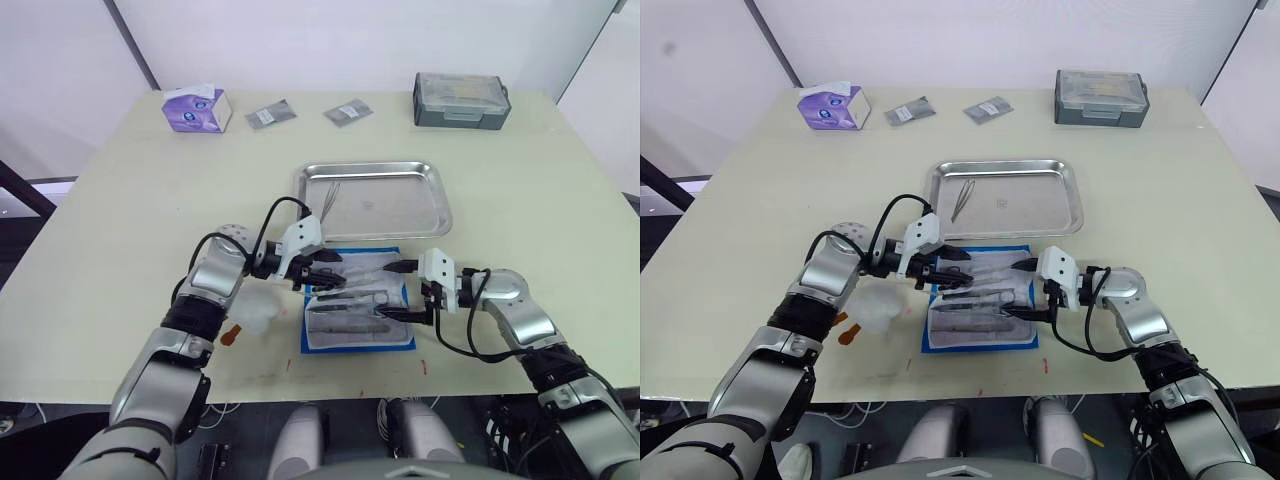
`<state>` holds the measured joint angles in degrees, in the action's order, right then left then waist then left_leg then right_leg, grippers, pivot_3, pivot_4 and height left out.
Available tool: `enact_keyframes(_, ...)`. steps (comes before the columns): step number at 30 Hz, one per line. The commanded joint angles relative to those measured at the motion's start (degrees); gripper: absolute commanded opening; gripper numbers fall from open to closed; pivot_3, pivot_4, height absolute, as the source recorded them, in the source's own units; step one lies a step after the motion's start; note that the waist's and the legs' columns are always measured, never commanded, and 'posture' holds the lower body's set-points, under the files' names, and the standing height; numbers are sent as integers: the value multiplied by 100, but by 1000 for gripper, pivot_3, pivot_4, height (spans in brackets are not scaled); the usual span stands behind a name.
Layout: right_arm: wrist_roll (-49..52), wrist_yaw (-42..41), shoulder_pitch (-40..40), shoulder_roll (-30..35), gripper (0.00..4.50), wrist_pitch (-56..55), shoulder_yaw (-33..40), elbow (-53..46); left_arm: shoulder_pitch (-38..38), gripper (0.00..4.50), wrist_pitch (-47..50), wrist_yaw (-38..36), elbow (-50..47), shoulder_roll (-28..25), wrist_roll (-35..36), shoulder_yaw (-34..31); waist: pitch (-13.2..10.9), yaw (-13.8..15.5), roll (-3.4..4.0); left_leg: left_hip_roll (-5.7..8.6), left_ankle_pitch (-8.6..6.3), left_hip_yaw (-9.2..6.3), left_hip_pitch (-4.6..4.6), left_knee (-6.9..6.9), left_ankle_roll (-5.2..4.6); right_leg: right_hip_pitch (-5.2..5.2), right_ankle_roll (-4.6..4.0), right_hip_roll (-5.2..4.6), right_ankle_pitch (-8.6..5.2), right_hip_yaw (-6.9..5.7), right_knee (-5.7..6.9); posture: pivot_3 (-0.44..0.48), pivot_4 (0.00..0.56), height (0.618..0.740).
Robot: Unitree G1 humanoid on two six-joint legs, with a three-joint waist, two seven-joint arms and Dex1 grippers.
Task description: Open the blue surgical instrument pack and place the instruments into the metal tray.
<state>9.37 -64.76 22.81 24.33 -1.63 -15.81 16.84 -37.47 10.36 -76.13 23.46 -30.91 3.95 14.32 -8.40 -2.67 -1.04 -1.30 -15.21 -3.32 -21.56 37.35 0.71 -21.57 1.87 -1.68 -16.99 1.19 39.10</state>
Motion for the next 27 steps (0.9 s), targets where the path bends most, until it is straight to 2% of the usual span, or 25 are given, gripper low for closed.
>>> enact_keyframes(1,-601,244,-230,12,4500,155,-380,558,18,2402,-108,12,-90,-112,-139,107,0,0,0,0,0,0,0,0,0,0,0,0,0,0,0,0,150,734)
enact_keyframes(11,-605,255,-253,26,4500,139,-369,552,-124,2402,-27,162,144,-95,-301,204,1,0,0,0,0,1,3,0,0,1,0,1,0,3,1,0,150,734)
enact_keyframes(14,-604,262,-261,24,4500,141,-368,545,-174,1728,13,179,223,-114,-321,237,1,0,1,0,0,2,4,0,0,1,0,1,0,4,2,0,150,734)
enact_keyframes(15,-605,264,-266,24,4500,141,-370,539,-179,1195,24,169,233,-123,-318,245,1,0,1,0,0,3,4,0,0,1,0,1,0,4,2,0,150,734)
enact_keyframes(18,-608,271,-276,28,4500,136,-373,531,-167,75,102,14,186,-162,-278,297,2,1,1,0,0,3,5,0,0,1,0,1,0,4,3,0,150,734)
enact_keyframes(27,-606,289,-295,27,4500,134,-372,524,-69,28,279,-183,24,-236,-302,404,4,-6,1,-1,0,5,9,0,0,1,0,3,0,8,7,0,150,734)
